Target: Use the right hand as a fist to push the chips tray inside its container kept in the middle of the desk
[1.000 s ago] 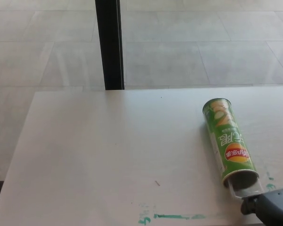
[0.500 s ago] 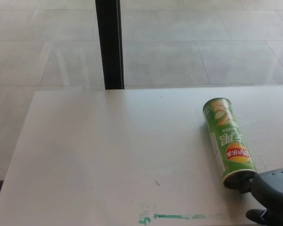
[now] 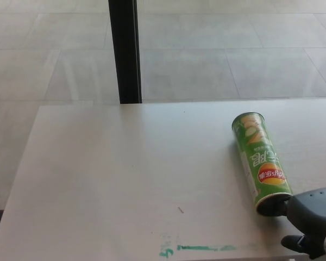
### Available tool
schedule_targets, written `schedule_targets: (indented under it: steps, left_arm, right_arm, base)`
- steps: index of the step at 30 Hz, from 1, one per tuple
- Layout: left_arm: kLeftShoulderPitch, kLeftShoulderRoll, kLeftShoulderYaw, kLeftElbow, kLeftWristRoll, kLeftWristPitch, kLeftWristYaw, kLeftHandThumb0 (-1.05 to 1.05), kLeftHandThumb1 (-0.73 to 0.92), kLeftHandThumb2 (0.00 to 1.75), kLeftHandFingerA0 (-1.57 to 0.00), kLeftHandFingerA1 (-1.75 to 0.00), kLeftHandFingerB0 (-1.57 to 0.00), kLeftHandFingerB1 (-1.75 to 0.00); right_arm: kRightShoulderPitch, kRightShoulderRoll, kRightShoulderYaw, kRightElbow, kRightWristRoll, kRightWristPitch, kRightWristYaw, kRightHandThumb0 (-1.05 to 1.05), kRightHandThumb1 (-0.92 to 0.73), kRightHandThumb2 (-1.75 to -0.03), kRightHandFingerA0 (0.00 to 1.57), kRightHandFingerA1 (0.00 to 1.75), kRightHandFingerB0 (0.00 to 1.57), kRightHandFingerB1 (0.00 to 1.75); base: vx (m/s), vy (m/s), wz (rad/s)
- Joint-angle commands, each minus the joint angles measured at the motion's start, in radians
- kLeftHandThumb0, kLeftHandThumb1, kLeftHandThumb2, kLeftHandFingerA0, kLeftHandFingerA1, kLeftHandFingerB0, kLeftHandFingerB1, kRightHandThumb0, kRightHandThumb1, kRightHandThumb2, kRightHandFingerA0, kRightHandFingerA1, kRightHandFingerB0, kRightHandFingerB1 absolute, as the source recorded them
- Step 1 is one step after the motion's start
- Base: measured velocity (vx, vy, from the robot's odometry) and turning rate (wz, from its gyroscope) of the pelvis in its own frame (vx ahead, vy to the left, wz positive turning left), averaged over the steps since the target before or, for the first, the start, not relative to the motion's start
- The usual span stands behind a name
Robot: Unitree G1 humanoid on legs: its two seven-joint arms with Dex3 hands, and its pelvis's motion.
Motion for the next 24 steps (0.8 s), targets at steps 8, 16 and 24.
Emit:
schedule_targets:
  steps: [8,16,24]
  left_arm:
    - [-0.009,0.009,0.013,0.003,-0.018,0.002,0.012,-0.70,0.92,0.67,-0.52,-0.59,-0.42,-0.47]
    - [0.002,0.011,-0.001,-0.005,-0.001,-0.013,0.006,-0.73,0.92,0.71,-0.52,-0.59,-0.42,-0.48]
    - [-0.015,0.009,0.038,-0.004,-0.042,0.007,0.008,-0.70,0.92,0.68,-0.51,-0.62,-0.40,-0.50]
  right_arm:
    - [0.138,-0.102,-0.072,-0.339,0.319,-0.029,0.322,-0.55,-0.75,-0.63,0.76,1.03,0.41,0.44]
    - [0.213,-0.191,-0.136,-0.548,0.533,0.069,0.596,-0.52,-0.74,-0.62,0.78,0.88,0.50,0.45]
    - [0.230,-0.259,-0.348,-0.723,0.743,0.219,0.762,-0.48,-0.59,-0.98,0.82,0.85,0.44,0.60]
  base:
    - [0.00,0.000,0.00]
    - [0.00,0.000,0.00]
    - [0.00,0.000,0.00]
